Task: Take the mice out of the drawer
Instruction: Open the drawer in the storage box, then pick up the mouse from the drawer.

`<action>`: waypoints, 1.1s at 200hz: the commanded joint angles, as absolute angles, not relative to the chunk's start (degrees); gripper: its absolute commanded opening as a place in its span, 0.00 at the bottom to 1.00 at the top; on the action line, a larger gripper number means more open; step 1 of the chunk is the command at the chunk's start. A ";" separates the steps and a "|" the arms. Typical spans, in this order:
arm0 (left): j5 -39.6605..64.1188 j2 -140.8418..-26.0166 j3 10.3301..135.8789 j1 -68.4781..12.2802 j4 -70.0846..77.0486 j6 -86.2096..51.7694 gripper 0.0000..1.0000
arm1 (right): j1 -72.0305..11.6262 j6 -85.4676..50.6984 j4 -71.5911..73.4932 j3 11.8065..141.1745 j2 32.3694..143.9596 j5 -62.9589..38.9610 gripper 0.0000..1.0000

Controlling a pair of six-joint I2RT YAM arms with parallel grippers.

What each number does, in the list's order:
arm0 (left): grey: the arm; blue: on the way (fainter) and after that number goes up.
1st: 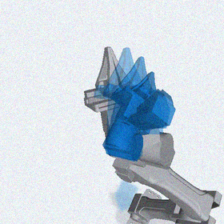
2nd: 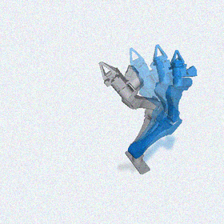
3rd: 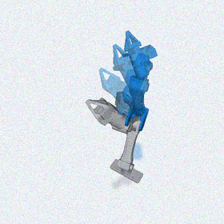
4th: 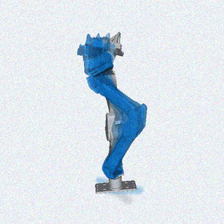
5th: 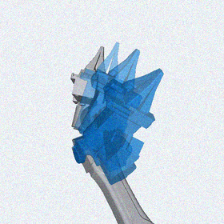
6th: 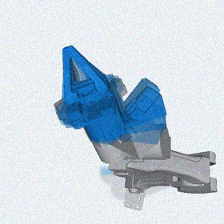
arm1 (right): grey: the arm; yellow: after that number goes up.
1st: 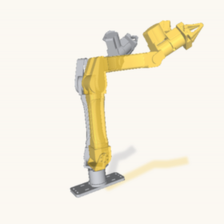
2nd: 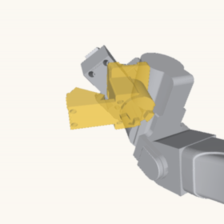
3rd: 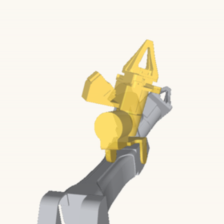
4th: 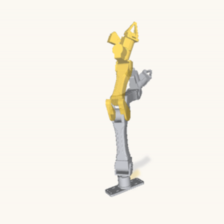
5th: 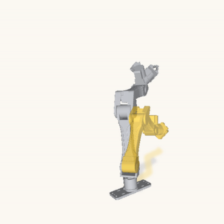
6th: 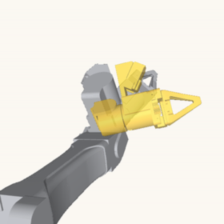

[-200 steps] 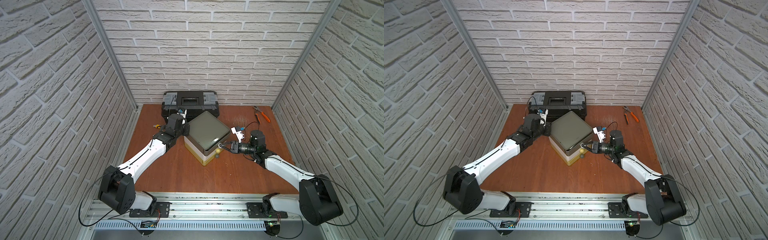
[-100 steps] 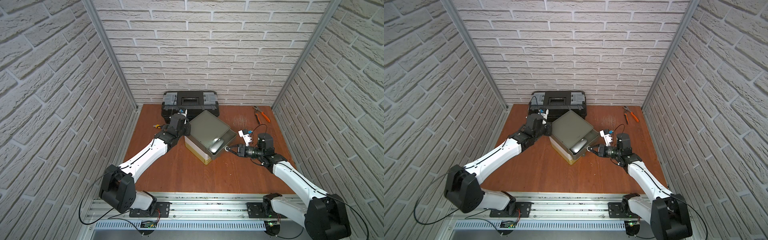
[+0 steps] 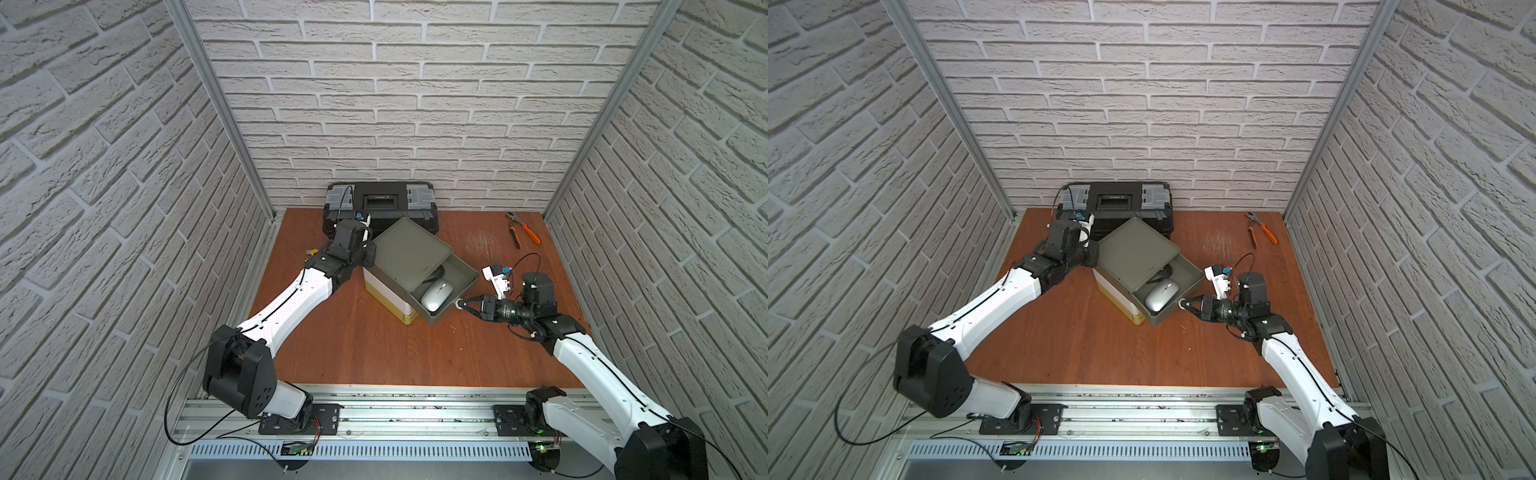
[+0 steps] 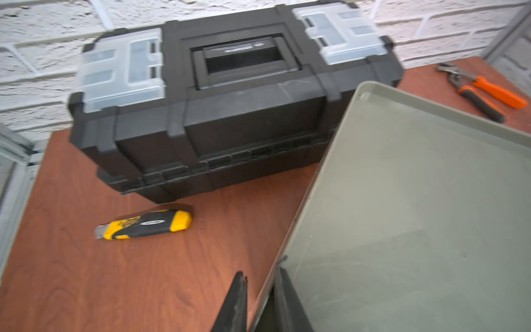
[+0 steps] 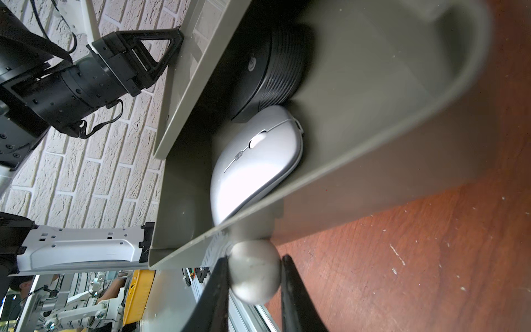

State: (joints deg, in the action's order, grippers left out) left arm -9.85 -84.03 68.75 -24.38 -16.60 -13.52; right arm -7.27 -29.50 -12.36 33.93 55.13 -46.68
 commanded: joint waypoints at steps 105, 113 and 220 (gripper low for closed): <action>-15.64 -86.62 68.29 -17.44 -33.12 -11.06 0.47 | -7.37 -28.07 -13.70 31.69 53.35 -45.35 0.07; -15.56 -85.87 68.60 -17.74 -33.50 -10.88 0.61 | -7.37 -28.17 -13.95 32.10 53.11 -44.68 0.08; 12.58 -85.69 89.01 -34.36 -46.99 2.26 0.98 | -6.53 -29.10 -21.13 40.01 56.70 -3.45 0.59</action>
State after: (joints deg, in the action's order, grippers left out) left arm 1.17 -80.01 84.62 -30.39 -40.82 -2.68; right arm -7.05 -30.79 -23.49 35.79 52.69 -11.64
